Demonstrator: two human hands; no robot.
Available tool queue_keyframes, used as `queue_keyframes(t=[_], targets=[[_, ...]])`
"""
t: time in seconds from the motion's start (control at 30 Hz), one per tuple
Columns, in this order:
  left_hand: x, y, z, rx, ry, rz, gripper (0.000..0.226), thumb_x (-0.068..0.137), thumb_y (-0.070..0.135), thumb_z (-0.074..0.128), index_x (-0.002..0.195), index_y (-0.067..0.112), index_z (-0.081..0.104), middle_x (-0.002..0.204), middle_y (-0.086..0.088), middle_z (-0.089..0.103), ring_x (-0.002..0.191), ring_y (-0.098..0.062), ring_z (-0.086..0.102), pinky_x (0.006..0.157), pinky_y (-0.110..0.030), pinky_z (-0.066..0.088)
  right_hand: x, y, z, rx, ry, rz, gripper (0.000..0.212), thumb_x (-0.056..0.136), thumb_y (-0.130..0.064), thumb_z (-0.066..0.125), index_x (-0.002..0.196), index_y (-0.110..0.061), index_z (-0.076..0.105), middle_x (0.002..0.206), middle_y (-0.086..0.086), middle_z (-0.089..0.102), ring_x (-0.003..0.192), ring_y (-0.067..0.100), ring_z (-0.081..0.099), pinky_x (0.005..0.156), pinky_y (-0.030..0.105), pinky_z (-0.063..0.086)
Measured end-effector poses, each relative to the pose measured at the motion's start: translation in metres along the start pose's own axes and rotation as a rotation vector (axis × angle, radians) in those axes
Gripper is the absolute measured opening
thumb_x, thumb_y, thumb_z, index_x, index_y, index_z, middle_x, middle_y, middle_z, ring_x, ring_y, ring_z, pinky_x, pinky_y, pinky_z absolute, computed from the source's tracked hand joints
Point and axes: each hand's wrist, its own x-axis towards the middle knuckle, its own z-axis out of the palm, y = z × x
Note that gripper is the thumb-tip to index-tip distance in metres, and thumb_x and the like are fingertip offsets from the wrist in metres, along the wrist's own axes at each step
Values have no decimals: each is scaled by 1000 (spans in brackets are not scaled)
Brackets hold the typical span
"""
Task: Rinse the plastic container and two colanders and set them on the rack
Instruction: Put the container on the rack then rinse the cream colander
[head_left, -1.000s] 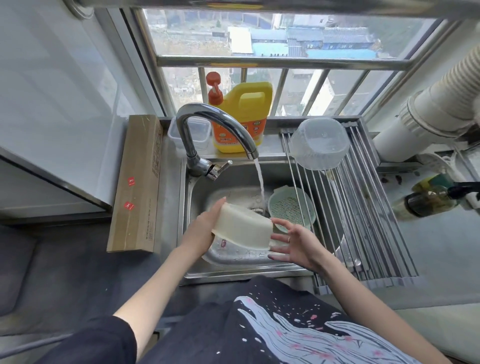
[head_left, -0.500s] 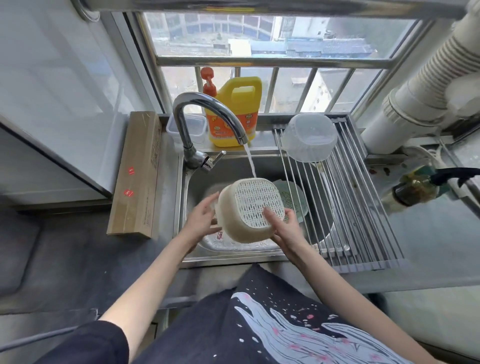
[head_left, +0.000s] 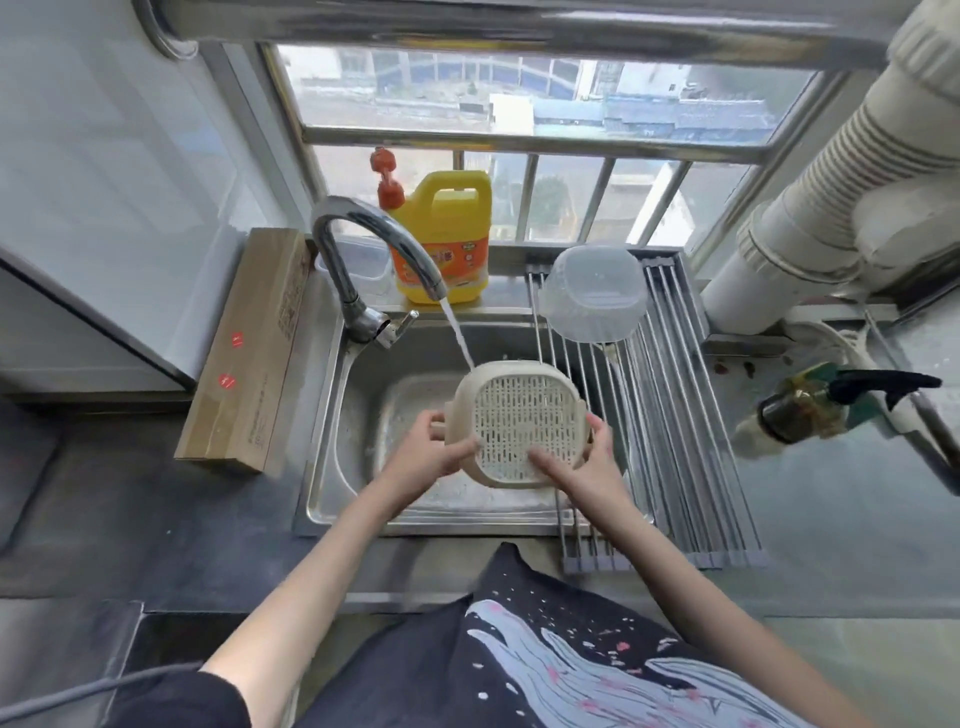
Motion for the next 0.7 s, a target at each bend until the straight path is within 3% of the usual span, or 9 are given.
queue_keyframes(t=[0.03, 0.13, 0.23, 0.33, 0.4, 0.5, 0.6, 0.7], targets=[[2, 4, 11, 7, 23, 27, 45, 82, 15, 72, 116, 15, 43, 107, -5, 60, 91, -17, 63, 81, -34, 55, 1, 2, -8, -23, 16, -17, 96, 70, -40, 81, 141, -21, 19, 123, -3, 54, 105, 13, 59, 75, 17, 51], [10, 18, 41, 13, -63, -33, 24, 85, 21, 68, 102, 18, 50, 98, -6, 64, 92, -23, 63, 86, -39, 52, 7, 10, -34, 22, 32, 41, 99, 65, -47, 82, 140, -21, 23, 125, -1, 54, 108, 17, 60, 87, 38, 55], [25, 35, 69, 52, -49, 44, 54, 78, 34, 74, 122, 16, 50, 114, -4, 64, 104, -19, 63, 92, -40, 53, 13, 5, -65, 31, 130, -52, 97, 70, -42, 80, 144, -21, 22, 128, -3, 52, 112, 13, 55, 94, 32, 49], [39, 48, 95, 52, -48, 91, 78, 66, 46, 78, 131, 17, 47, 119, -3, 63, 106, -17, 63, 92, -40, 53, 21, 7, -92, -8, 203, -93, 103, 67, -55, 78, 147, -21, 21, 140, -1, 47, 119, 12, 50, 100, 34, 45], [48, 55, 114, -28, -62, 70, 71, 74, 37, 77, 133, 13, 46, 119, -7, 63, 104, -20, 65, 88, -38, 55, 30, 8, -107, -111, 279, -112, 103, 66, -67, 72, 146, -21, 25, 139, -1, 47, 121, 14, 50, 99, 36, 46], [60, 63, 133, -7, -78, 30, 59, 83, 32, 69, 132, 8, 46, 115, -10, 66, 95, -21, 68, 80, -32, 58, 43, 8, -123, -141, 271, -80, 91, 68, -71, 67, 138, -20, 37, 131, 2, 54, 115, 17, 56, 93, 38, 51], [72, 68, 141, 6, -47, 74, 55, 84, 33, 67, 131, 12, 49, 113, -7, 67, 94, -18, 68, 79, -29, 57, 54, 5, -133, -177, 282, -90, 103, 64, -81, 59, 142, -19, 32, 134, 2, 52, 118, 19, 54, 97, 43, 48], [77, 72, 145, 21, -10, 123, 37, 88, 33, 62, 122, 21, 54, 105, 1, 68, 93, -16, 67, 79, -30, 56, 65, 6, -135, -218, 284, -88, 103, 69, -79, 56, 146, -17, 26, 141, 5, 47, 124, 22, 50, 102, 45, 44]])
